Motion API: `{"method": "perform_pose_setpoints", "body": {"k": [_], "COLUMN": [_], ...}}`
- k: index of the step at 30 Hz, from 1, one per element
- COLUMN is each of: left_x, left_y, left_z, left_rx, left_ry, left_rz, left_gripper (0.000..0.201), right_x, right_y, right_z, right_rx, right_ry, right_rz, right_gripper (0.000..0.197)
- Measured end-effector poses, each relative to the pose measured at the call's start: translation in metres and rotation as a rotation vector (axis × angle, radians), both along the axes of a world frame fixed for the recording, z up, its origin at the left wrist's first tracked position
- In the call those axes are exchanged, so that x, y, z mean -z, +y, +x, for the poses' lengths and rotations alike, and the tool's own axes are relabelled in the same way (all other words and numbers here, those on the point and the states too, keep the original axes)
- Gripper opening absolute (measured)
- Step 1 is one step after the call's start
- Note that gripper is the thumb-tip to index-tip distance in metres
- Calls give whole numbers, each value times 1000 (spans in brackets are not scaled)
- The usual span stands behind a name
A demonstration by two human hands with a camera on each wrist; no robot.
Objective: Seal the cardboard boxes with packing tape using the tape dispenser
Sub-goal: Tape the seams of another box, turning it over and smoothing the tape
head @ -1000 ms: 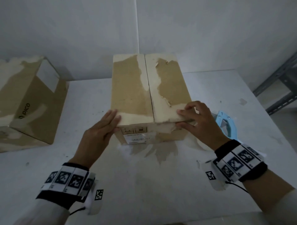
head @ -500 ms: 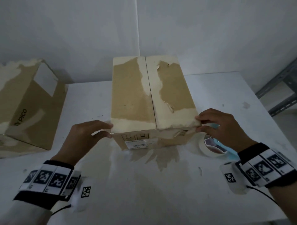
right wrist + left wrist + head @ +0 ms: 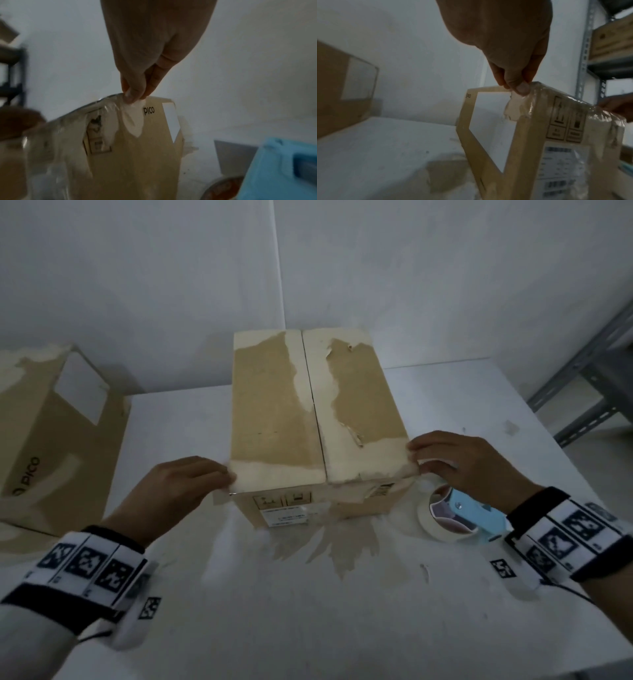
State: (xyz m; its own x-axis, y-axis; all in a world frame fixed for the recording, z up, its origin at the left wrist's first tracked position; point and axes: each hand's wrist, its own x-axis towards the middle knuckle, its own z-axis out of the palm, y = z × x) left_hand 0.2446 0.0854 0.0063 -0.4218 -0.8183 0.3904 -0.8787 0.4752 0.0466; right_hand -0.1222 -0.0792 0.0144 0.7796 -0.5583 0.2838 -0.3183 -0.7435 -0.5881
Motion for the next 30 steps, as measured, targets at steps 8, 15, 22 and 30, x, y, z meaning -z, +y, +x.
{"method": "perform_pose_setpoints", "body": {"k": [8, 15, 22, 30], "left_x": [25, 33, 32, 35], "left_y": [17, 21, 21, 18], "left_z": [-31, -57, -83, -84], "left_rx": [-473, -729, -803, -854], "left_ry": [723, 1046, 1262, 1174], "left_rz": [-12, 51, 73, 6], "left_gripper": [11, 28, 25, 29], "right_x": [40, 37, 44, 36], "right_y": [15, 38, 33, 18], "right_z": [0, 10, 11, 8], "right_rx": [448, 519, 483, 417], "right_ry": [-248, -425, -393, -380], "right_rz": [327, 521, 389, 476], "right_gripper": [37, 20, 31, 56]}}
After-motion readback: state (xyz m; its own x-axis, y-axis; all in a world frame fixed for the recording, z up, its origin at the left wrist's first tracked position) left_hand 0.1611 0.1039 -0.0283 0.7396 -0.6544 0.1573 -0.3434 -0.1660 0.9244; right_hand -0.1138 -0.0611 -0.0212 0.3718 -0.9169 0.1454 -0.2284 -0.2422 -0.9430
